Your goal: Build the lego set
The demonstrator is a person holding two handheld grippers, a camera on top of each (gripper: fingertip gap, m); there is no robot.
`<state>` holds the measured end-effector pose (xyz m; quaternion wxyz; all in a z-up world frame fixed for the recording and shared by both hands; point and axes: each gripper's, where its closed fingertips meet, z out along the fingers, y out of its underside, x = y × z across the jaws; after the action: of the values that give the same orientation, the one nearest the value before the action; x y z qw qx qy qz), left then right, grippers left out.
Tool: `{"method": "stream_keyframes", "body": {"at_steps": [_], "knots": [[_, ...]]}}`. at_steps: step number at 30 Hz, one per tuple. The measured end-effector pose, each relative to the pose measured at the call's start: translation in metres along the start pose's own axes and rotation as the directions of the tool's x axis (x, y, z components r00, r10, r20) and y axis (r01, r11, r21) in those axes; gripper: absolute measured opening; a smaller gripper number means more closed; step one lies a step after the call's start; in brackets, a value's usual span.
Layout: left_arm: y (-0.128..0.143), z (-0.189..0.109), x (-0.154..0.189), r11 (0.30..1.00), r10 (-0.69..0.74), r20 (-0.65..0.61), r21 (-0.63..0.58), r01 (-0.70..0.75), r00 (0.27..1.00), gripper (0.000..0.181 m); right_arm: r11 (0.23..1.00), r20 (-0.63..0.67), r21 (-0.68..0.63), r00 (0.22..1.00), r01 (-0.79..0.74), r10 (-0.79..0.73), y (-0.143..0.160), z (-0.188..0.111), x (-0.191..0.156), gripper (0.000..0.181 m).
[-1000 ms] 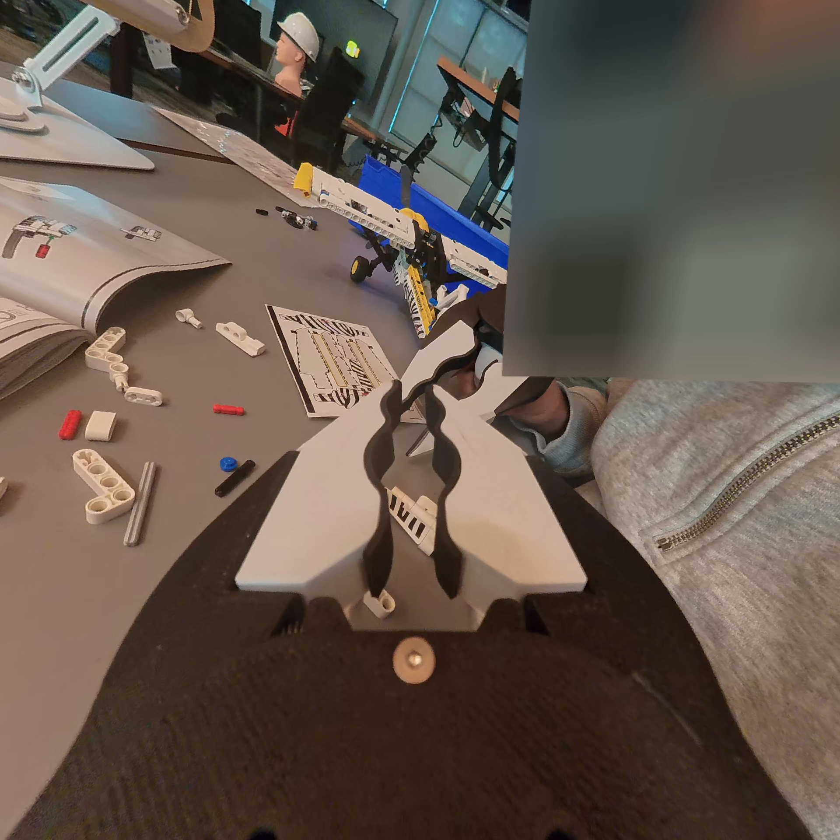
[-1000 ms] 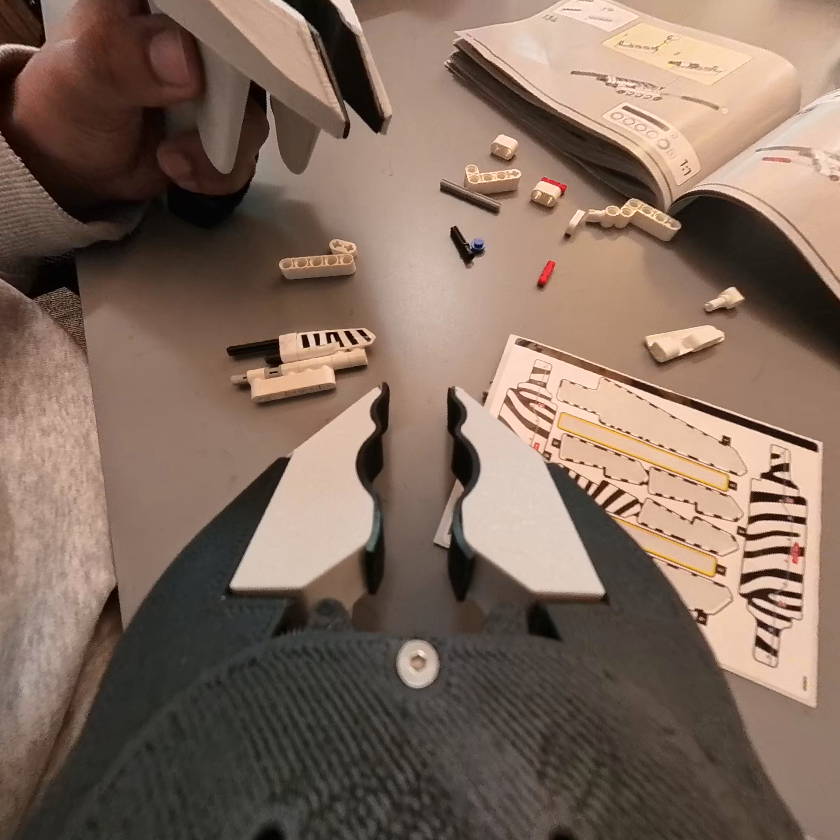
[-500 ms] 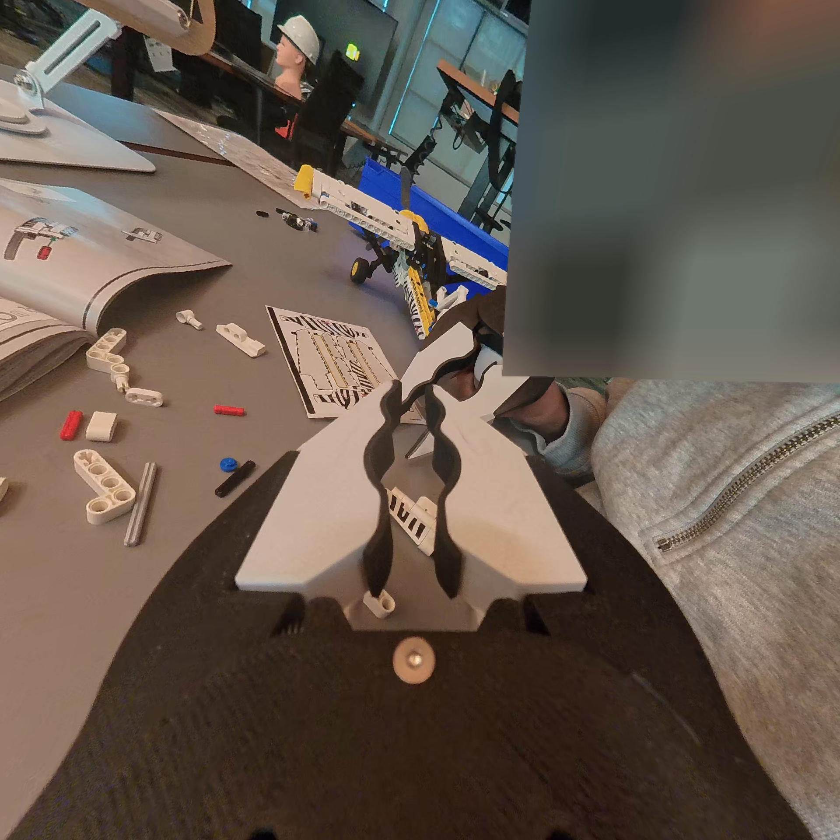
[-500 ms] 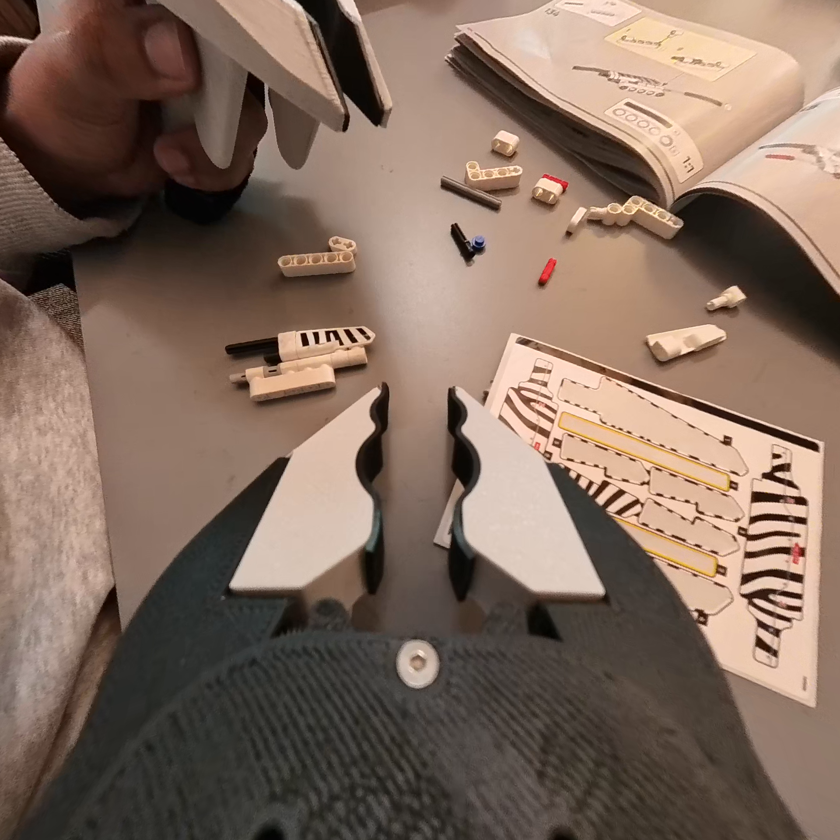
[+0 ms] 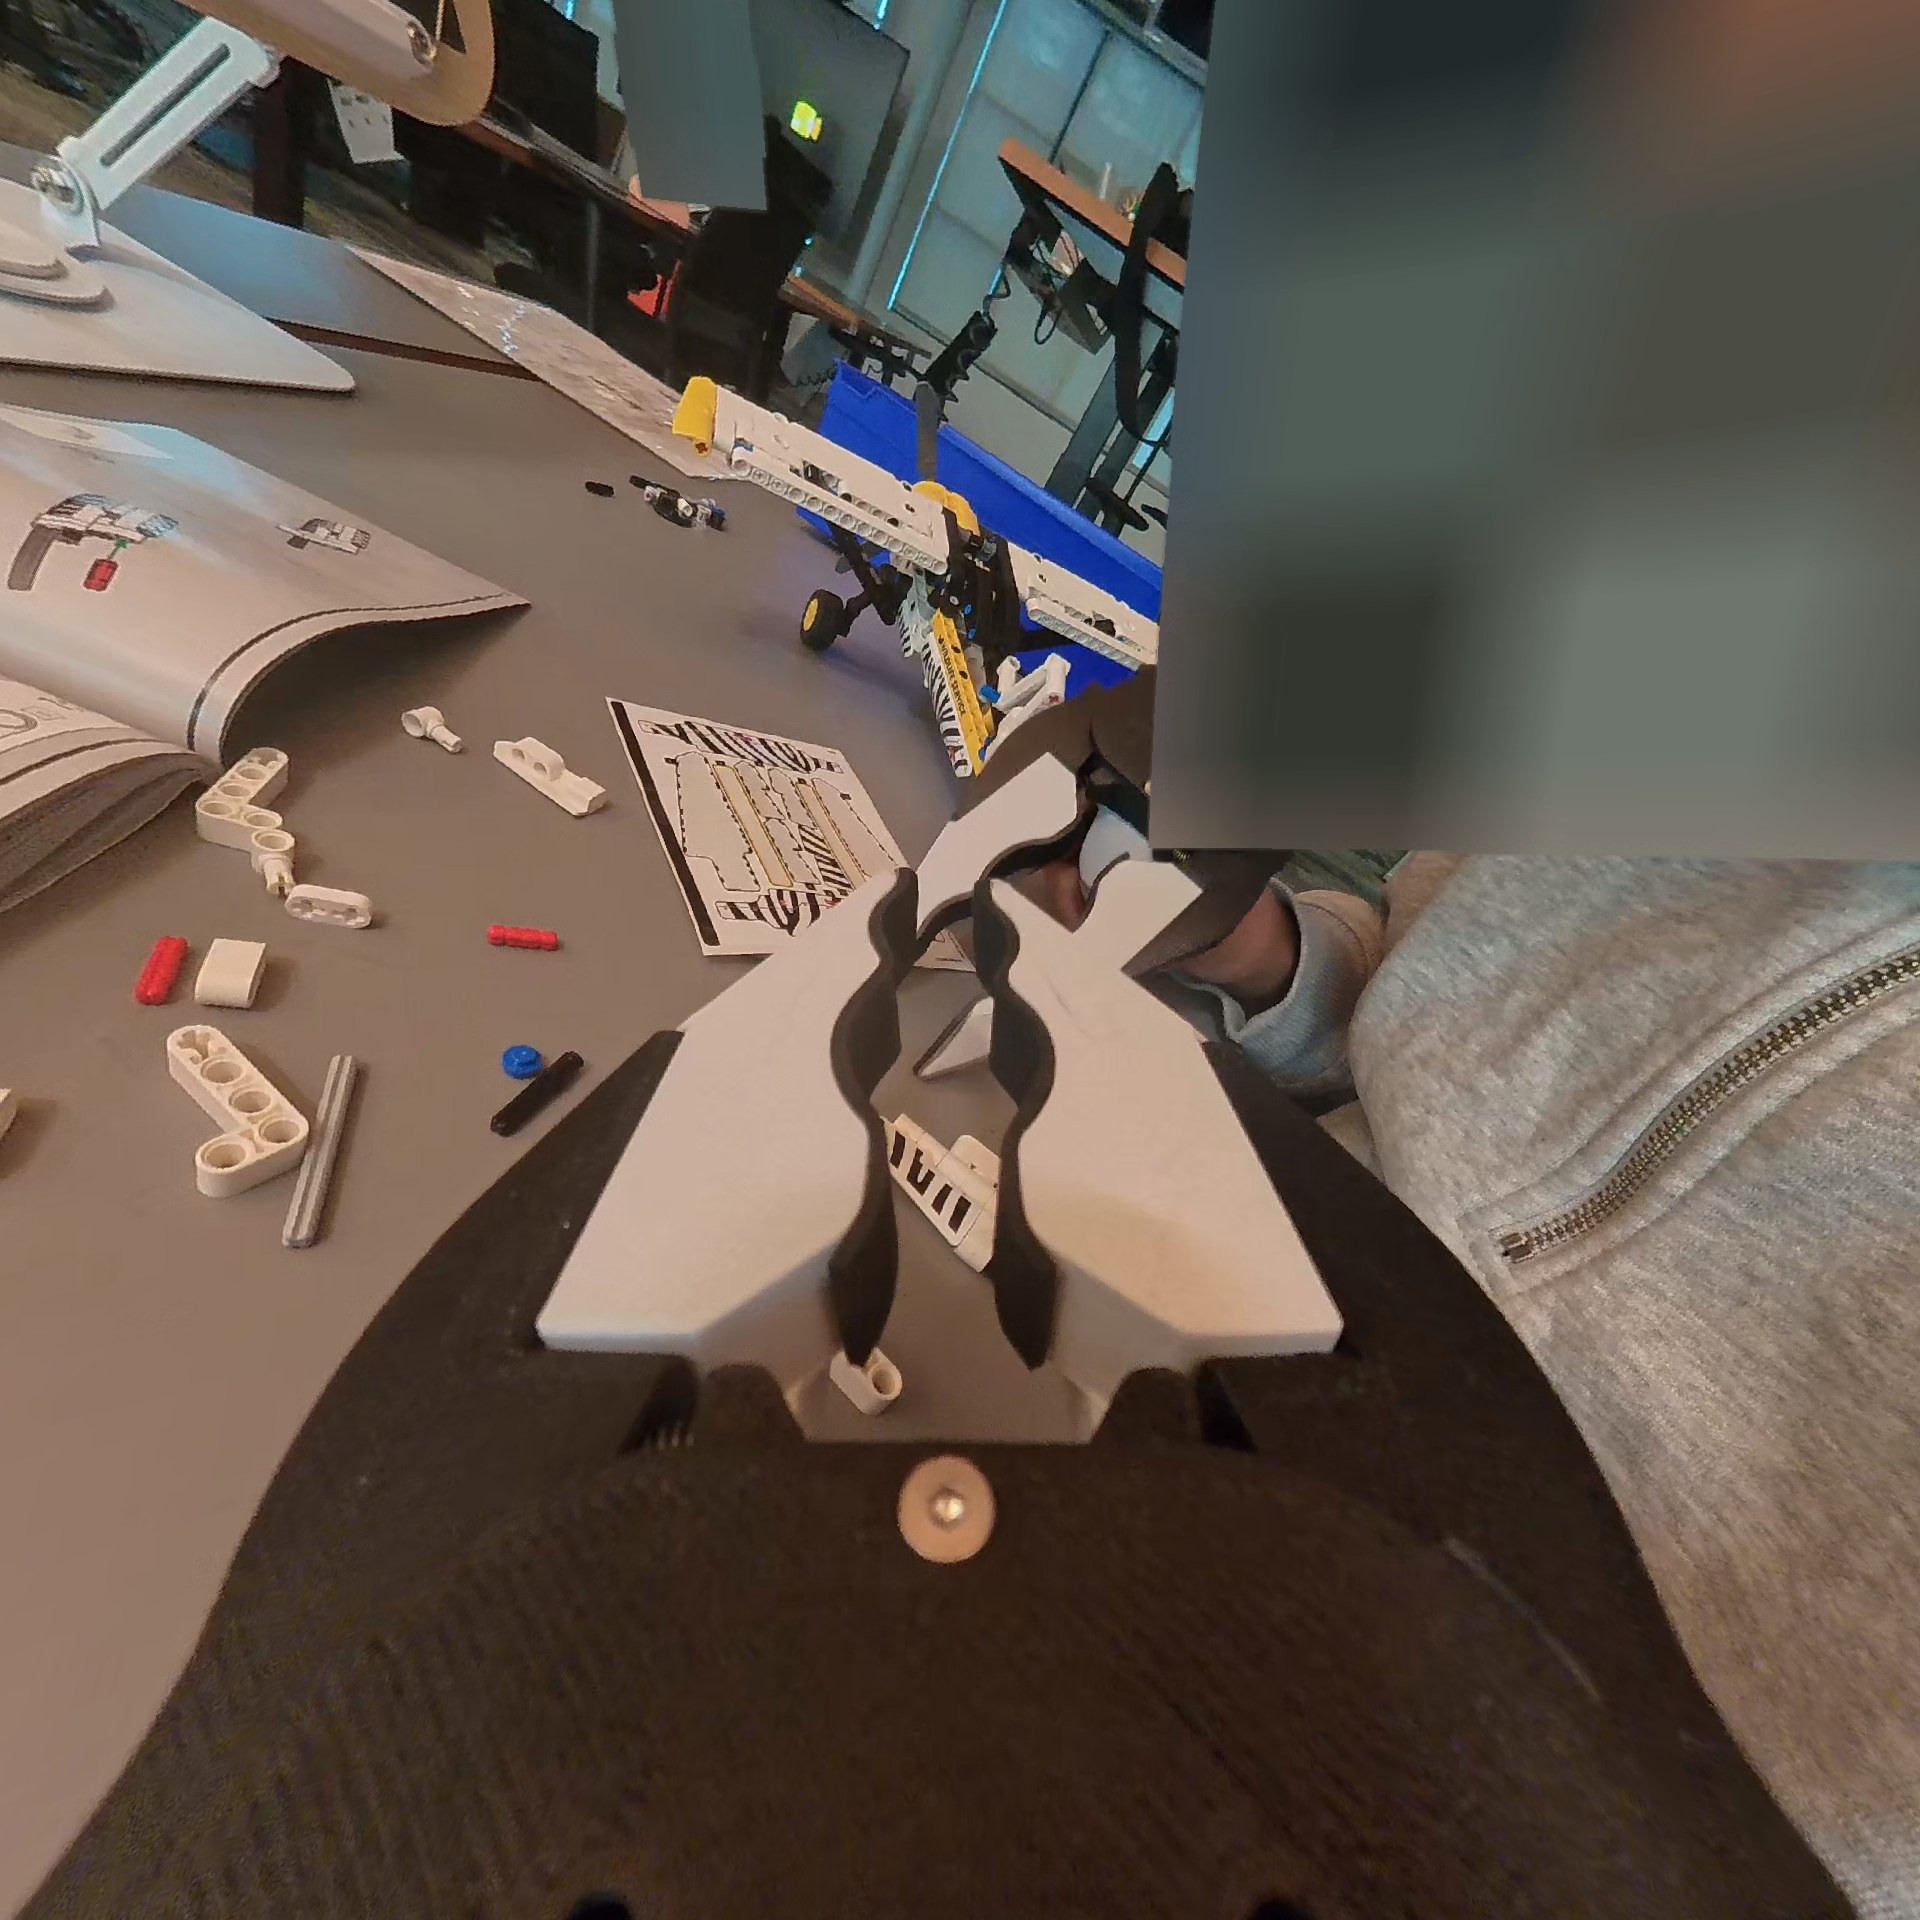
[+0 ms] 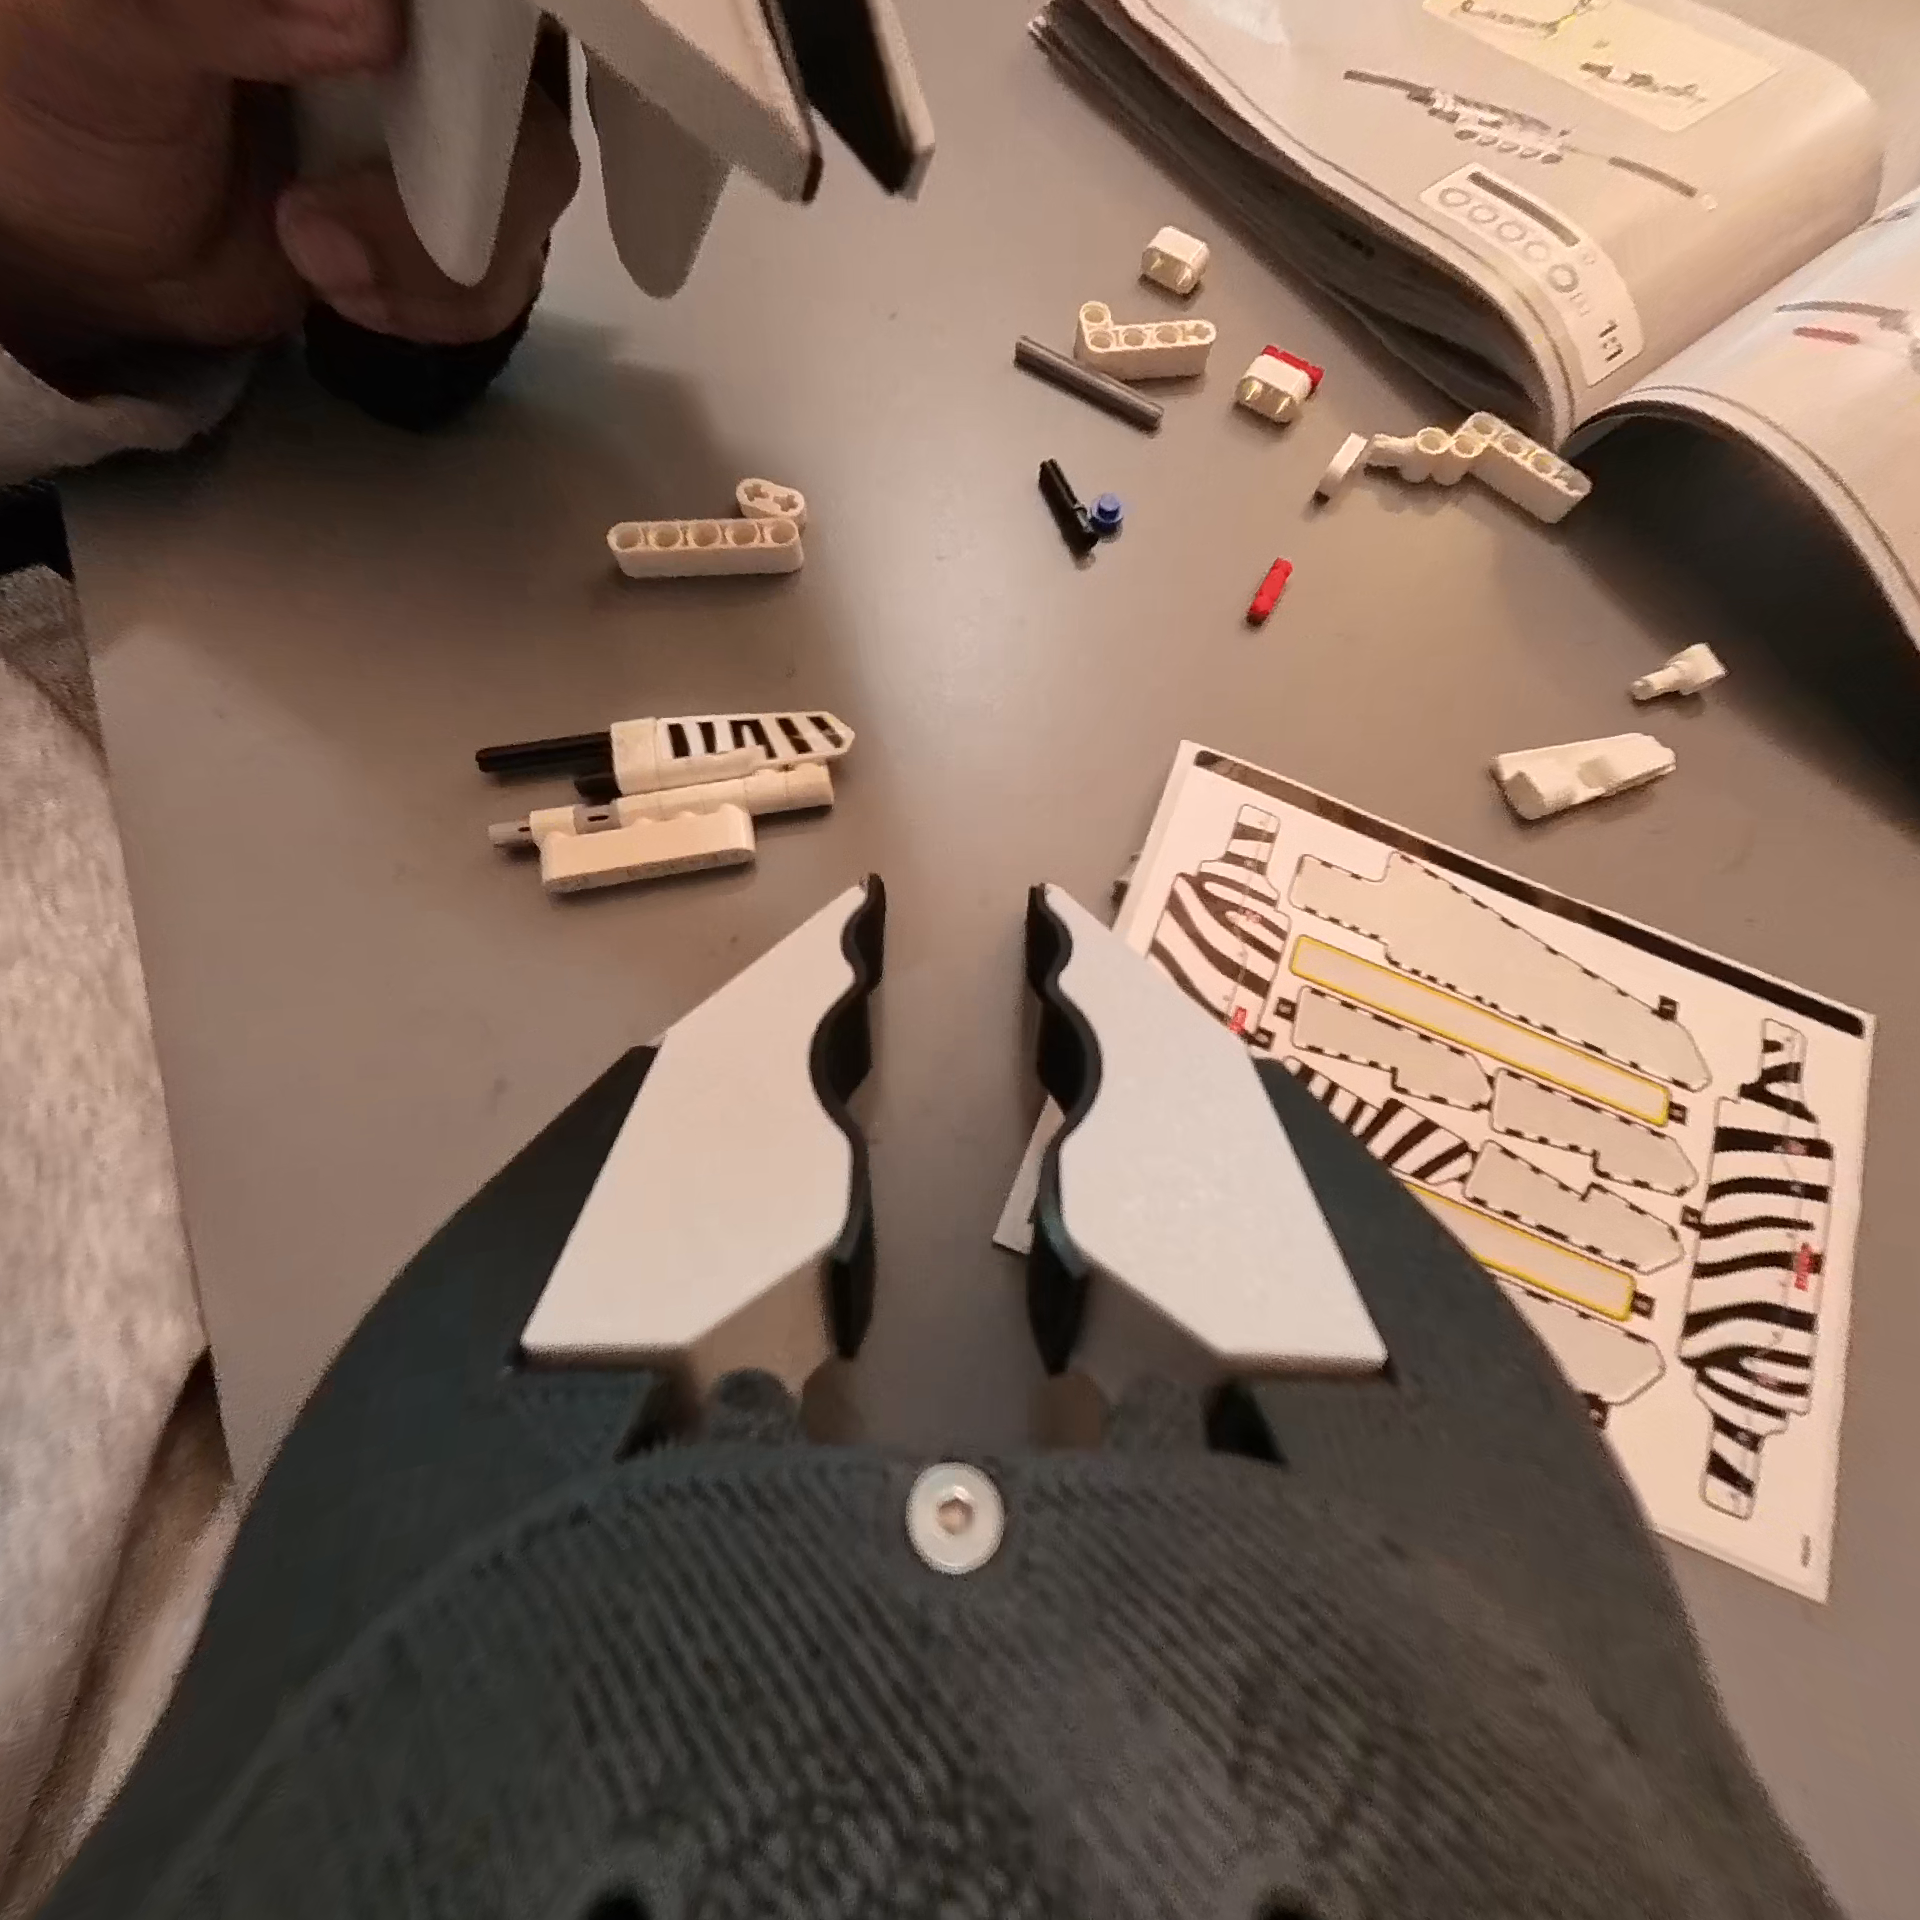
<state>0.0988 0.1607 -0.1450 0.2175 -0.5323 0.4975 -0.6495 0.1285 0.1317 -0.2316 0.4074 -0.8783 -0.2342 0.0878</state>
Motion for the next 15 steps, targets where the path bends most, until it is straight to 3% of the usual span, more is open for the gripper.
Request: {"method": "stream_keyframes", "body": {"at_steps": [15], "knots": [[-0.0006, -0.0005, -0.0001, 1.0, -0.005, -0.002, 0.003, 0.005, 1.0, 0.01, 1.0, -0.014, -0.001, 1.0, 0.02, -0.02, -0.0002, 0.0004, -0.0001, 0.026]]}}
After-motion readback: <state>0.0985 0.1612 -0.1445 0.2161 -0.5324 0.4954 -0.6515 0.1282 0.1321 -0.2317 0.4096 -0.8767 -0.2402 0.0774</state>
